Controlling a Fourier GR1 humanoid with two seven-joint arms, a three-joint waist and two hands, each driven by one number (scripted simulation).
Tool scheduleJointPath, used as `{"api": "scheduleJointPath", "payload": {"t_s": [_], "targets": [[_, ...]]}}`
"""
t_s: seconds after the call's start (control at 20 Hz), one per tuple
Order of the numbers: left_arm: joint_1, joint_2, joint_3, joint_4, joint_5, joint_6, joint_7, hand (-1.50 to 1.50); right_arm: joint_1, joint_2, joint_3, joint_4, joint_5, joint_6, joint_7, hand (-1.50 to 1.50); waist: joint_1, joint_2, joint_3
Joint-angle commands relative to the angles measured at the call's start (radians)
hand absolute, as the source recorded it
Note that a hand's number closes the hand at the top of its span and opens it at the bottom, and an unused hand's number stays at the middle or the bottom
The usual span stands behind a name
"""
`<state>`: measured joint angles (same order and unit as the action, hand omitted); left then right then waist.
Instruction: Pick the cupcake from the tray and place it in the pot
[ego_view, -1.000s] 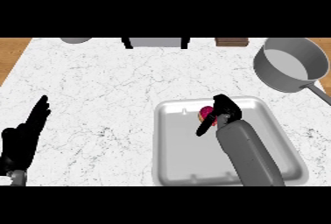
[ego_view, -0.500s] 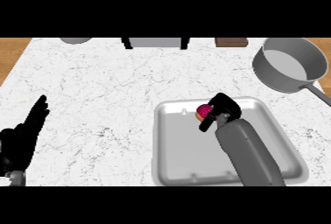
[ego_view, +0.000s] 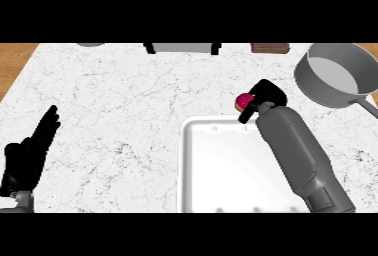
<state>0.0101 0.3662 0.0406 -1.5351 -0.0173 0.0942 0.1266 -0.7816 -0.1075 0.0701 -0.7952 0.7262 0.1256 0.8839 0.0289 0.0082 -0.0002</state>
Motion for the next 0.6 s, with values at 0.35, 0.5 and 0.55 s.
{"api": "scheduleJointPath", "payload": {"t_s": [0.35, 0.5, 0.55], "targets": [[-0.024, -0.005, -0.008, -0.019, -0.016, -0.011, 0.026, 0.00, -0.238, -0.078, 0.089, 0.213, 0.277, -0.269, 0.042, 1.50, 0.009, 0.001, 0.000], [-0.018, 0.002, 0.010, 0.007, -0.016, -0.010, 0.013, 0.00, -0.345, -0.121, 0.126, 0.191, 0.367, -0.270, 0.165, 1.50, 0.001, -0.004, -0.001], [0.025, 0.006, 0.017, -0.018, -0.004, -0.017, 0.021, 0.00, -0.315, -0.127, 0.161, 0.148, 0.406, -0.278, 0.191, 1.50, -0.014, -0.015, -0.001]]}}
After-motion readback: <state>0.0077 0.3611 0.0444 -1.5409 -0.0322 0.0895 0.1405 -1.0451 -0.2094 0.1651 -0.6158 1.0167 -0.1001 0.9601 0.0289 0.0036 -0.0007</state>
